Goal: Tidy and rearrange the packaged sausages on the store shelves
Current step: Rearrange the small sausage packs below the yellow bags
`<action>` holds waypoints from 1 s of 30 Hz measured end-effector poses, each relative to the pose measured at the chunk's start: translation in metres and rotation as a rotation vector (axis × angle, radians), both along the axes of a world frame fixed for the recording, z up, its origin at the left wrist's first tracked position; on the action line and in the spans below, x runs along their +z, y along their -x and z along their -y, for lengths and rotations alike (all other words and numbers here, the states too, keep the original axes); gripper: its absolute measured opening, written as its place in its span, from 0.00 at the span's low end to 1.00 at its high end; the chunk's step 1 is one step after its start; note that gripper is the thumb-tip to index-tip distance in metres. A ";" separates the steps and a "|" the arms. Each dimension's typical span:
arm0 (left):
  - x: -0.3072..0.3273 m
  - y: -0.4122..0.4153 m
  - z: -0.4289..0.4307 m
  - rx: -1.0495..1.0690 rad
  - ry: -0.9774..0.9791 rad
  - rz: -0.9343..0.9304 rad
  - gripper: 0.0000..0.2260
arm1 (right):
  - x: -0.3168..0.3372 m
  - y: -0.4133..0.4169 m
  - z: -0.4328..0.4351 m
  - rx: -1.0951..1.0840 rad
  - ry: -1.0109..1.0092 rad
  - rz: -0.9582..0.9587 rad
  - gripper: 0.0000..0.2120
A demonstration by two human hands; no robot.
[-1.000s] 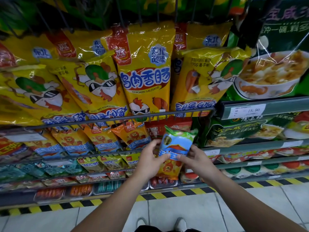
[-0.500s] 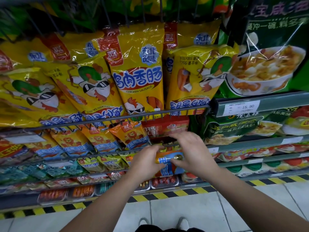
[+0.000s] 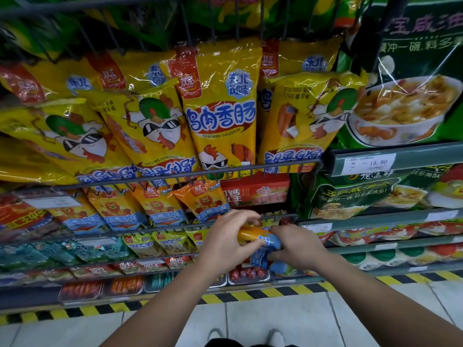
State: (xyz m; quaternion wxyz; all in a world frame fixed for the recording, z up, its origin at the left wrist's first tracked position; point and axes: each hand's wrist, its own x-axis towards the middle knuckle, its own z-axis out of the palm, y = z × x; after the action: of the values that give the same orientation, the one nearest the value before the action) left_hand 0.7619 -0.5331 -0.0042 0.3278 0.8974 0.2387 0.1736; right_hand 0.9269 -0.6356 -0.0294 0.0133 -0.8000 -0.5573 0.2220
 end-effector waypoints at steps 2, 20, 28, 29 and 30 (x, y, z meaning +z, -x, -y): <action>0.002 0.007 -0.001 0.044 0.043 0.142 0.16 | -0.006 -0.007 0.006 -0.095 -0.035 -0.121 0.17; -0.031 -0.001 0.015 0.266 0.580 -0.058 0.20 | -0.017 0.004 0.032 -0.531 -0.278 -1.062 0.18; -0.014 -0.020 0.008 0.276 0.500 0.055 0.18 | -0.013 -0.006 0.010 -0.486 -0.433 -0.912 0.17; -0.012 -0.025 0.006 0.295 0.507 0.055 0.18 | -0.015 -0.008 0.005 -0.485 -0.456 -0.877 0.17; -0.011 -0.029 0.004 0.312 0.519 0.060 0.18 | -0.016 -0.009 0.001 -0.488 -0.483 -0.858 0.17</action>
State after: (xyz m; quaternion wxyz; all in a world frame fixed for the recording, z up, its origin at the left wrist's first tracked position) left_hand 0.7905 -0.5371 -0.0152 0.5223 0.7307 0.4003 0.1818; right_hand 0.9362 -0.6370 -0.0454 0.4736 -0.7181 -0.3352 0.3843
